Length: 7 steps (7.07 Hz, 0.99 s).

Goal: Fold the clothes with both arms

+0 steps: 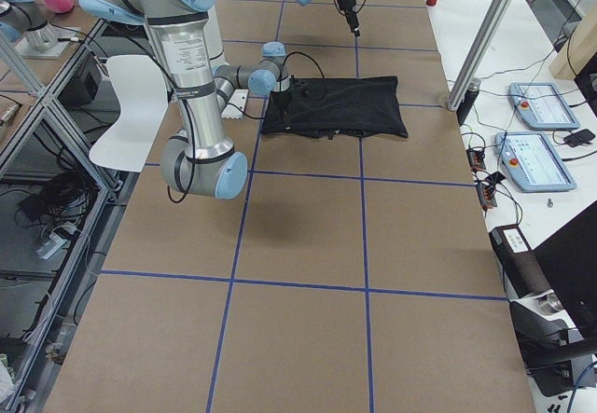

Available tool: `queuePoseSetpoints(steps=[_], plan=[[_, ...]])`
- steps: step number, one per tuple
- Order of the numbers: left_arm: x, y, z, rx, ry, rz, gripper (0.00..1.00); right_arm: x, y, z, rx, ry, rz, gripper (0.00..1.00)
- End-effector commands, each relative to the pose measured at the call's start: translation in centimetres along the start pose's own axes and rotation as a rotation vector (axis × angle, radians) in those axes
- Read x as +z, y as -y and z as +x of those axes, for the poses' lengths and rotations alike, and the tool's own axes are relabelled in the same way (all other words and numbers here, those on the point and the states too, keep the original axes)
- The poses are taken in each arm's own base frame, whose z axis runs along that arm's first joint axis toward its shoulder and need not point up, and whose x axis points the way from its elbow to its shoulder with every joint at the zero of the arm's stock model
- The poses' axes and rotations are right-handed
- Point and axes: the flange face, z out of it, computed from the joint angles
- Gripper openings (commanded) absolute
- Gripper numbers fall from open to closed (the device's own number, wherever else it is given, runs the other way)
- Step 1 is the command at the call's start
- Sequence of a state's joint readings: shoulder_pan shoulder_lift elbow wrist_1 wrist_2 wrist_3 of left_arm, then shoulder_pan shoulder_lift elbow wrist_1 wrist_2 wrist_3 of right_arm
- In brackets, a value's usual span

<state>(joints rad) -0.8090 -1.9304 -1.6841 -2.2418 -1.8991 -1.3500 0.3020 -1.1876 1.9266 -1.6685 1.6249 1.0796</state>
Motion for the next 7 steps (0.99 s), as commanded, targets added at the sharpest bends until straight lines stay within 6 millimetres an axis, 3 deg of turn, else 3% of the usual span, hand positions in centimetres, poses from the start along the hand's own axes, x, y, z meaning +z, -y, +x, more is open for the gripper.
queuePoseSetpoints(steps=[1,7], plan=[[0.0,0.0,0.0,0.002,0.0,0.0,1.0,0.6,-0.3,0.7,0.003,-0.009,-0.021,1.0],[0.0,-0.1,-0.1,0.003,0.001,-0.001,1.0,1.7,0.3,2.0,0.031,-0.014,-0.073,1.0]])
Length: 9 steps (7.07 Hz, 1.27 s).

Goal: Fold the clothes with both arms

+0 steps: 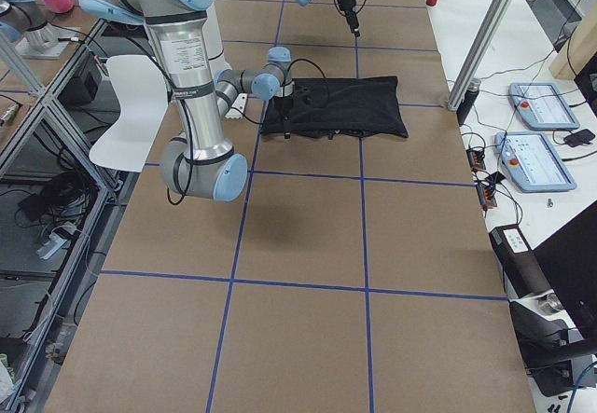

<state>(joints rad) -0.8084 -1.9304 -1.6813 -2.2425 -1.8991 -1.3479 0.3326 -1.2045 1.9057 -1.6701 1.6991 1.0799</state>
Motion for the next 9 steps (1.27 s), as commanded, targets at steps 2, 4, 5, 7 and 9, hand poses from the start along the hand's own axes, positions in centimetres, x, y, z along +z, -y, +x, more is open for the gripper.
queuePoseSetpoints(steps=[2,4,5,7,9], plan=[[-0.2,0.0,0.2,0.001,-0.004,0.001,1.0,0.5,0.4,1.2,0.014,-0.013,-0.008,1.0],[-0.1,0.0,0.2,-0.001,-0.004,0.001,1.0,0.7,0.7,2.7,0.011,-0.02,-0.019,1.0],[-0.1,0.0,0.3,0.0,-0.005,0.001,1.0,0.9,1.0,3.7,0.011,-0.032,-0.019,1.0],[0.0,0.1,0.5,0.0,-0.007,0.001,1.0,1.1,1.5,5.8,0.008,-0.049,-0.02,1.0],[0.0,0.1,0.6,0.0,-0.007,0.001,1.0,-1.3,3.3,7.2,0.013,-0.001,-0.025,1.0]])
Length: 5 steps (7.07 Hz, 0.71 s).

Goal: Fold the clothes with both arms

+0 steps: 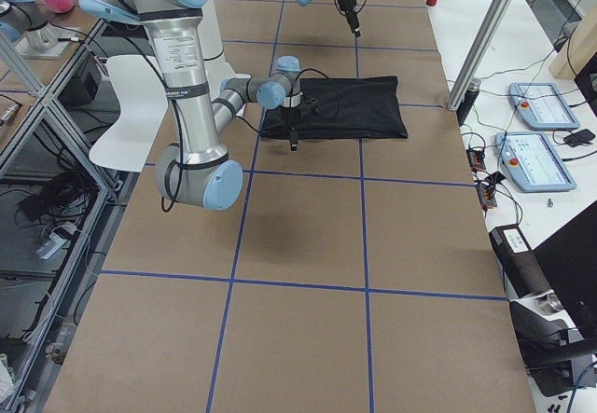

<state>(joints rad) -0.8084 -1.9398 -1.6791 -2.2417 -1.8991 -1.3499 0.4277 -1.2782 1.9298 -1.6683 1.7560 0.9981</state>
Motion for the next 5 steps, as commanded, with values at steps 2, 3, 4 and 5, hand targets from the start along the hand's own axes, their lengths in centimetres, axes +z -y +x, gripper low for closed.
queuePoseSetpoints(steps=[2,3,4,5], plan=[[0.0,-0.1,0.1,0.001,-0.002,-0.001,1.0,-1.9,1.4,-0.2,0.002,0.051,-0.005,1.0],[0.0,0.0,0.2,0.0,-0.004,-0.001,1.0,-1.7,0.4,-1.7,-0.024,0.054,-0.005,1.0],[0.0,-0.1,0.1,0.001,-0.002,-0.001,1.0,-1.4,-0.4,-2.7,-0.045,0.048,0.002,1.0],[0.0,-0.1,0.1,0.001,-0.002,-0.001,1.0,-1.4,-0.6,-3.0,-0.052,0.052,0.003,1.0]])
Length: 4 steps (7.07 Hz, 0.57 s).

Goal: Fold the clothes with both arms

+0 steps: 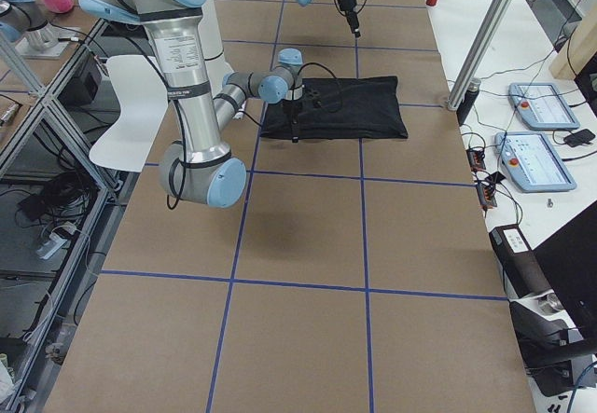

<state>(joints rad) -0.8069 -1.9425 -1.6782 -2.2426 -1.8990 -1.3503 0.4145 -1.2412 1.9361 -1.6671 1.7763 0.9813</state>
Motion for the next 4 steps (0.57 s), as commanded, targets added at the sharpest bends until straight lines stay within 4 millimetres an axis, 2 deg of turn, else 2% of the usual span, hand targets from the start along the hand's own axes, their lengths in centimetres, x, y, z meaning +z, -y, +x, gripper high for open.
queuePoseSetpoints(steps=[1,4], plan=[[0.0,-0.01,-0.03,-0.001,0.0,0.0,1.0,0.01,-0.74,-1.31,-0.023,0.007,0.003,1.0],[0.15,-0.08,-0.1,-0.003,0.002,-0.002,1.0,-0.49,-0.44,-1.96,-0.029,0.019,0.01,1.0]])
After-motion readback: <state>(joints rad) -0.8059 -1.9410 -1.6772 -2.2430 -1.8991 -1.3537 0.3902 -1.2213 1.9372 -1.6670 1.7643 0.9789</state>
